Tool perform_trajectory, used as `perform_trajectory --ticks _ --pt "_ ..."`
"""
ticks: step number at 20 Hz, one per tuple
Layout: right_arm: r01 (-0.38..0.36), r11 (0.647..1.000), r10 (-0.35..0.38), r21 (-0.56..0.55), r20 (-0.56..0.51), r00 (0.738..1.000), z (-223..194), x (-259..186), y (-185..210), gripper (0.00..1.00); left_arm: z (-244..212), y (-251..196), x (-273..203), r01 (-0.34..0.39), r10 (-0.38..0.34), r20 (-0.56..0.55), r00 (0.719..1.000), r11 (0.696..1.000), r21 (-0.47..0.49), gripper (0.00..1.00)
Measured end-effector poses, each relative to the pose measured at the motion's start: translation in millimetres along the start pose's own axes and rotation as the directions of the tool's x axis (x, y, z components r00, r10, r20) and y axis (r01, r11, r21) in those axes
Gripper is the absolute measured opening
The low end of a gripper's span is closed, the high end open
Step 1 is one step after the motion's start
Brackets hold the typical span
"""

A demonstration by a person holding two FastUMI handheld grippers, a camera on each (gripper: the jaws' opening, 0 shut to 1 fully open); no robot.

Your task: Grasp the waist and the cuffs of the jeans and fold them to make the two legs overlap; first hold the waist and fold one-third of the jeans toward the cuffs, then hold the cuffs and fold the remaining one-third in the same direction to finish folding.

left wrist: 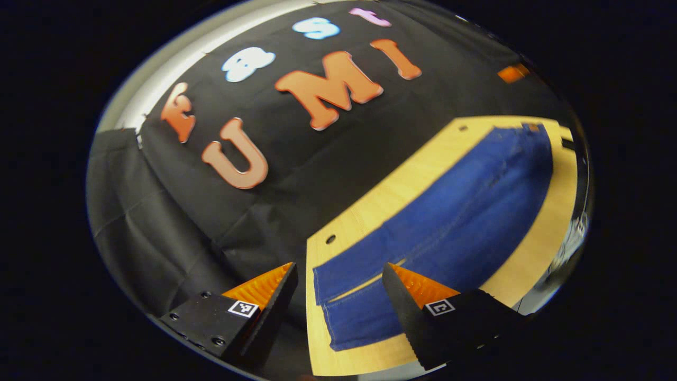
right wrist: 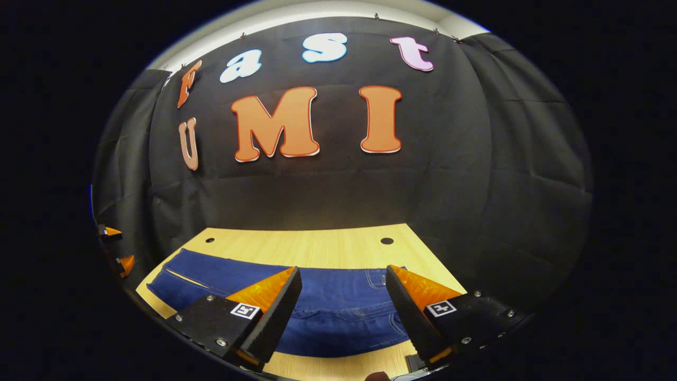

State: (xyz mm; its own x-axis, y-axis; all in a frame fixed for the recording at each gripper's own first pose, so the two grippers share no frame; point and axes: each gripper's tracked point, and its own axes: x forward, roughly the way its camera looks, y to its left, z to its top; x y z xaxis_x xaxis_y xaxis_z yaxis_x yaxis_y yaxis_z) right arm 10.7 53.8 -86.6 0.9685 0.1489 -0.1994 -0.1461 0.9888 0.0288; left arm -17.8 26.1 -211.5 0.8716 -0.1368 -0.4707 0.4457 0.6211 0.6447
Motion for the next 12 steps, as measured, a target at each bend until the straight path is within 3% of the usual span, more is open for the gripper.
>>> perform_trajectory --ticks 2,6,12 --pt "0.015 1.000 -0.015 0.016 -0.016 1.000 -6.8 3.7 -4.9 0.98 -33.9 -33.9 1.7 0.062 -0.055 -0.071 0.996 0.993 0.101 0.99" --pt "0.027 0.998 -0.024 0.061 -0.050 0.998 -21.1 8.2 -13.8 0.98 -88.0 -76.3 14.8 0.192 -0.153 -0.168 0.974 0.949 0.249 0.99" --pt "0.066 0.996 -0.060 0.061 -0.093 0.994 -41.7 6.6 -31.2 0.98 -114.2 -114.0 29.5 0.355 -0.276 -0.238 0.931 0.838 0.414 0.99"
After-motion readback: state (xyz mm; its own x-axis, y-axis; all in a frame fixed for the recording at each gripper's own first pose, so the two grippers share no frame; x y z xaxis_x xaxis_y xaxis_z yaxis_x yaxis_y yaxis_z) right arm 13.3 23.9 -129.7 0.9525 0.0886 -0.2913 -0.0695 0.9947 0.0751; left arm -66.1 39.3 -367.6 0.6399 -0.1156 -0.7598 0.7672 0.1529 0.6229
